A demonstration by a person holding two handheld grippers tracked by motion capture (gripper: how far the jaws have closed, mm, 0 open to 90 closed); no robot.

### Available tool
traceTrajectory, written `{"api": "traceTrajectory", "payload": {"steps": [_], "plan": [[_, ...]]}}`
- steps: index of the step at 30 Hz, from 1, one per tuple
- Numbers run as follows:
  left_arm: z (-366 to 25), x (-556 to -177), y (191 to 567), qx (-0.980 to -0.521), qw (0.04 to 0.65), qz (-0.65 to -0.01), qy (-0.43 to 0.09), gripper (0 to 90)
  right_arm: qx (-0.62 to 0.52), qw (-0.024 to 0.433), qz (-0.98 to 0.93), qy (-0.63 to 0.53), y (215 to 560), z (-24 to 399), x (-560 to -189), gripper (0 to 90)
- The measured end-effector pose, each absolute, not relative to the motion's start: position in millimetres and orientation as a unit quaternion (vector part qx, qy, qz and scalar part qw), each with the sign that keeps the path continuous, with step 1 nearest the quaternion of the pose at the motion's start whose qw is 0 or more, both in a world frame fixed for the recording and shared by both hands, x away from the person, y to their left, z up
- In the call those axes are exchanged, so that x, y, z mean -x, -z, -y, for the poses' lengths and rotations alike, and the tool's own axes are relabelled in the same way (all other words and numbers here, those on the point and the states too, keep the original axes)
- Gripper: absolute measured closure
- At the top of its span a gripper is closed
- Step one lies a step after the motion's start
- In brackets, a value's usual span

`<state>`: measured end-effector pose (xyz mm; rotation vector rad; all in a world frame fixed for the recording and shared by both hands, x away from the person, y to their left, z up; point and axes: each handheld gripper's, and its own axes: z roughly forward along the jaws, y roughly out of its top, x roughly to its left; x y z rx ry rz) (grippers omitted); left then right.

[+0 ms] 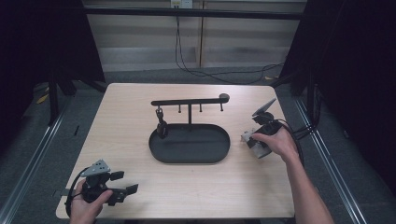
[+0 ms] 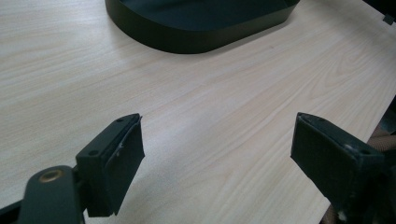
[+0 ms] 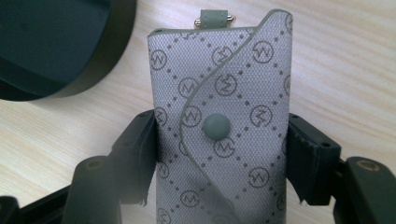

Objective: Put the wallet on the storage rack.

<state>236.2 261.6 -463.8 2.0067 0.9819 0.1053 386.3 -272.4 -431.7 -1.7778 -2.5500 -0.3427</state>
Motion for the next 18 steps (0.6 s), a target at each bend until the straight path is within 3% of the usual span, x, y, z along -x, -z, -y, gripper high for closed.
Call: {"api": "traceTrajectory", "payload": {"steps": [18], "plan": [[-261, -235, 463, -0.809, 0.436, -0.392, -0.042, 16.9, 0.567, -0.008, 0.814, 0.125, 406, 276, -381, 33.8]]}}
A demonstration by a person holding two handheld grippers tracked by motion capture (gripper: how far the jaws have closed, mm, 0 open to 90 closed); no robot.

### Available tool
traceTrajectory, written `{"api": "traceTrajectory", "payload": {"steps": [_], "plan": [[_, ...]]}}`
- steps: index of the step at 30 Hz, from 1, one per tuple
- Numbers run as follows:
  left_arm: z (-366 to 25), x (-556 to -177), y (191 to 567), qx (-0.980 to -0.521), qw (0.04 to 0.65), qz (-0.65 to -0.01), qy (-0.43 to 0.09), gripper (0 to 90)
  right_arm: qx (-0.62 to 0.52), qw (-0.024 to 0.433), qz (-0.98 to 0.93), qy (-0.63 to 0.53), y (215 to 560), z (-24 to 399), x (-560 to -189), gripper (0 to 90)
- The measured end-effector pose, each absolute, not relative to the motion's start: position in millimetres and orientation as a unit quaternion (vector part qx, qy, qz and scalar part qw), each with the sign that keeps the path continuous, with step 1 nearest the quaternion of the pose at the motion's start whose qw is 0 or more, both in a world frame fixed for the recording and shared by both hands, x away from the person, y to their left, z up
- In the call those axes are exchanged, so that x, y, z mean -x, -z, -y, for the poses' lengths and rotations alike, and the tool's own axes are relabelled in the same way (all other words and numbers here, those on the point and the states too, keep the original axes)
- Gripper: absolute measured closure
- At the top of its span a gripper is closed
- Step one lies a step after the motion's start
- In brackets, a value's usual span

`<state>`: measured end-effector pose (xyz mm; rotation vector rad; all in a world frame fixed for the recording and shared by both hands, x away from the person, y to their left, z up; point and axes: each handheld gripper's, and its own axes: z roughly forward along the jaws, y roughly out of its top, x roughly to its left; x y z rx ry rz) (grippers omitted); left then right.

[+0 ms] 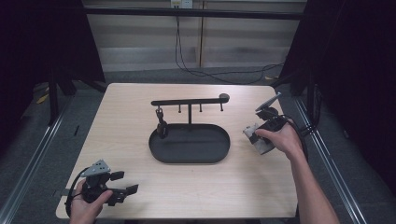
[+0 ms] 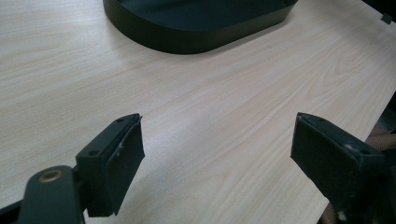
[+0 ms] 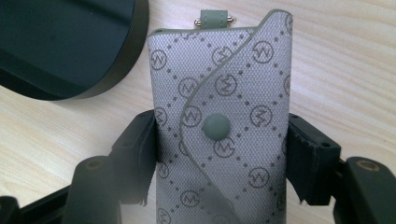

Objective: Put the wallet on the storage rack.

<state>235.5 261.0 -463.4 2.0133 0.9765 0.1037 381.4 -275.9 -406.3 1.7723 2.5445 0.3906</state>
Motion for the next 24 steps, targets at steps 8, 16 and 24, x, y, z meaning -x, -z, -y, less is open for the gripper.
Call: {"api": "traceTrajectory", "payload": {"steps": [8, 16, 24], "plan": [[-261, -236, 464, -0.809, 0.436, -0.393, -0.040, 16.9, -0.564, 0.014, -0.816, -0.127, 397, 277, -378, 33.8], [-262, -236, 463, -0.808, 0.438, -0.393, -0.039, 16.9, -0.559, 0.025, -0.819, -0.126, 383, 276, -376, 33.8], [-263, -237, 462, -0.804, 0.442, -0.397, -0.039, 16.9, -0.554, 0.034, -0.821, -0.132, 366, 274, -375, 33.8]]}}
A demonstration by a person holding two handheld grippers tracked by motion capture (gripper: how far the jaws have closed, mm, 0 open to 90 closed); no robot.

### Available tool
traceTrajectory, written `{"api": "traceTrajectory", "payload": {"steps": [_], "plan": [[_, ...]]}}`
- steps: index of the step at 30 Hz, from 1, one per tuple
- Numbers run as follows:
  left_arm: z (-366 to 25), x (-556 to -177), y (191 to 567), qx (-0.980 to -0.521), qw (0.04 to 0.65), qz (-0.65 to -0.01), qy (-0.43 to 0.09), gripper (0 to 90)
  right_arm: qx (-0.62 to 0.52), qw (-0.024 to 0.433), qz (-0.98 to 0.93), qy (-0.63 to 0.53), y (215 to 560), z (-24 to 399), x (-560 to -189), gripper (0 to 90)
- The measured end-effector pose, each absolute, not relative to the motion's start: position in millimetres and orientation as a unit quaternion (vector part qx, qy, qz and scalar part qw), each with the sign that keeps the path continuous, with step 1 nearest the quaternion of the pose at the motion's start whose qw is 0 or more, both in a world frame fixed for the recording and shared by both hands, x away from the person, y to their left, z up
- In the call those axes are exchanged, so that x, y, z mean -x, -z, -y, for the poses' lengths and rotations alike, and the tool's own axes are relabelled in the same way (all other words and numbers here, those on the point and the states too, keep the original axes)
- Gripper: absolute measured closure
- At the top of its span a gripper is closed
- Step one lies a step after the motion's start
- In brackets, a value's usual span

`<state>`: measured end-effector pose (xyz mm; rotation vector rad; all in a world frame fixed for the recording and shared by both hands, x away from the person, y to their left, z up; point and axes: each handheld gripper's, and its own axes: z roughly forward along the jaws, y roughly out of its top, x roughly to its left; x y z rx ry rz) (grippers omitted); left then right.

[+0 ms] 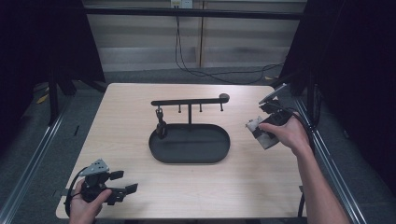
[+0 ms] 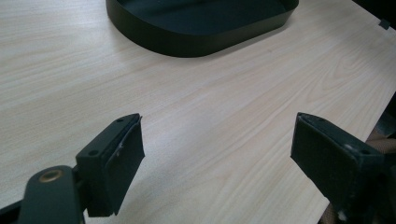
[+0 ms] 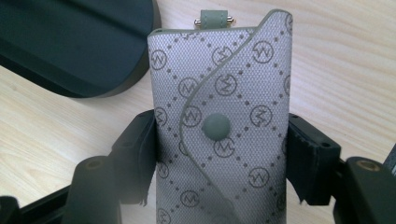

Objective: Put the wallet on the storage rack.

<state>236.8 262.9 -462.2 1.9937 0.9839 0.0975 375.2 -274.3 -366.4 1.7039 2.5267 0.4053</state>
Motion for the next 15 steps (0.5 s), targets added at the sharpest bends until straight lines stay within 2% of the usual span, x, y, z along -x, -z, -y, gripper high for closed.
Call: {"api": "traceTrajectory", "payload": {"steps": [15], "plan": [[-262, -237, 463, -0.807, 0.440, -0.393, -0.039, 16.9, -0.526, 0.023, -0.836, -0.154, 352, 250, -370, 33.8]]}}
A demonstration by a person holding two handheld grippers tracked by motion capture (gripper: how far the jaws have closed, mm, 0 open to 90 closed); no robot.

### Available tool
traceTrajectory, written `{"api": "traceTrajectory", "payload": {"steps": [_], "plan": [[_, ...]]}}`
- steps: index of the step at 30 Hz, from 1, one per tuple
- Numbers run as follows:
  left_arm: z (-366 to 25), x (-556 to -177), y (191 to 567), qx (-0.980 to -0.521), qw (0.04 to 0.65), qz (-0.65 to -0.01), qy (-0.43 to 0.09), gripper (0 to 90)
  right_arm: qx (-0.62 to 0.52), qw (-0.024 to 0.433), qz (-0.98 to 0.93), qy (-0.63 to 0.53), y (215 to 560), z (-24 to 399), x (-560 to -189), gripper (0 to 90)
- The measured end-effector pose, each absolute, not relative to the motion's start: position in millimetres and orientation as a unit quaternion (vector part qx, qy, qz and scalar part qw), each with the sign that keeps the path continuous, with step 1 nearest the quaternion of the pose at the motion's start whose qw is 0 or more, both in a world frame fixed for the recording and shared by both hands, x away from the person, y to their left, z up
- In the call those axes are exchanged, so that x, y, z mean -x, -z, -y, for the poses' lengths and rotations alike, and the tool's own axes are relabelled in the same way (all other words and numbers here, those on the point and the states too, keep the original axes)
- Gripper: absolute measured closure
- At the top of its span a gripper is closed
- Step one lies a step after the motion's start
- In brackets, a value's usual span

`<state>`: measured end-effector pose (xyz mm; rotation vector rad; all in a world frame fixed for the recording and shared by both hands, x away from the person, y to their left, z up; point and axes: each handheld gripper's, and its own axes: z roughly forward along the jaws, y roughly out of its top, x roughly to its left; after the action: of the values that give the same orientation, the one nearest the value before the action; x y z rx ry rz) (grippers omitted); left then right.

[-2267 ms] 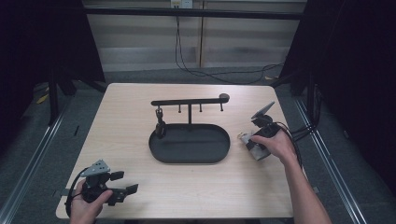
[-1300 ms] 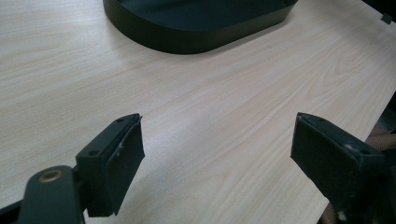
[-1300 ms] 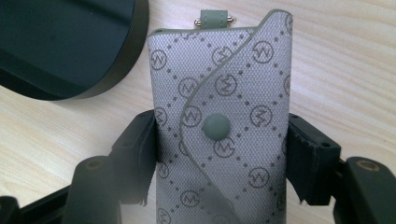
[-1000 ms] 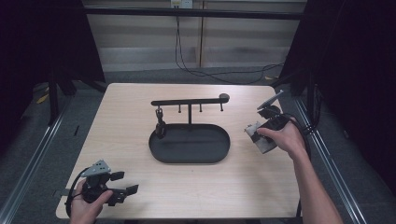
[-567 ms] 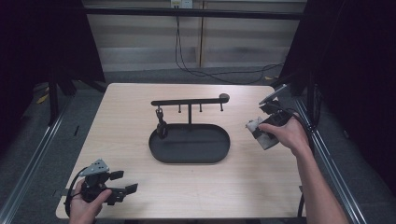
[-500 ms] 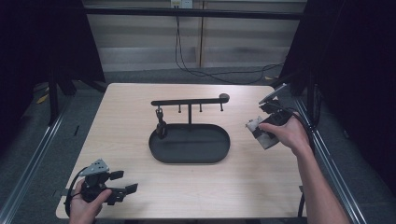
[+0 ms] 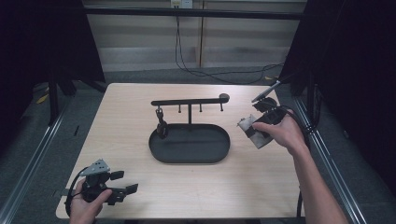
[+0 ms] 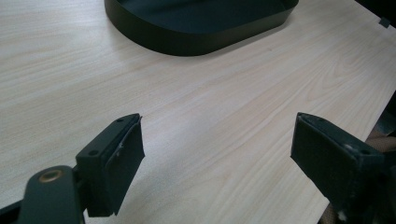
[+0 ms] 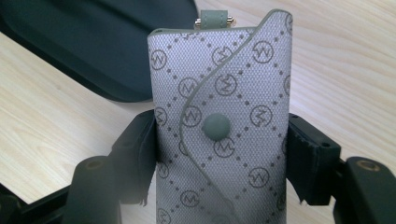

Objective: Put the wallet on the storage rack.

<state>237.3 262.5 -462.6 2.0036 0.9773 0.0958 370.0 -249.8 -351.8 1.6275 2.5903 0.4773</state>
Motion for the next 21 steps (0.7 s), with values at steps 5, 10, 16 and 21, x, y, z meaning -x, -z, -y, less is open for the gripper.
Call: {"api": "traceTrajectory", "payload": {"steps": [5, 10, 16, 21], "plan": [[-262, -237, 462, -0.805, 0.441, -0.395, -0.039, 16.9, -0.511, 0.025, -0.843, -0.168, 351, 235, -368, 33.8], [-263, -237, 463, -0.805, 0.441, -0.394, -0.038, 16.9, -0.506, 0.017, -0.843, -0.184, 356, 224, -369, 33.8], [-263, -237, 462, -0.805, 0.440, -0.395, -0.037, 16.9, -0.511, -0.004, -0.833, -0.213, 364, 215, -371, 33.8], [-263, -237, 462, -0.806, 0.440, -0.395, -0.036, 16.9, -0.519, -0.017, -0.824, -0.227, 374, 209, -374, 33.8]]}}
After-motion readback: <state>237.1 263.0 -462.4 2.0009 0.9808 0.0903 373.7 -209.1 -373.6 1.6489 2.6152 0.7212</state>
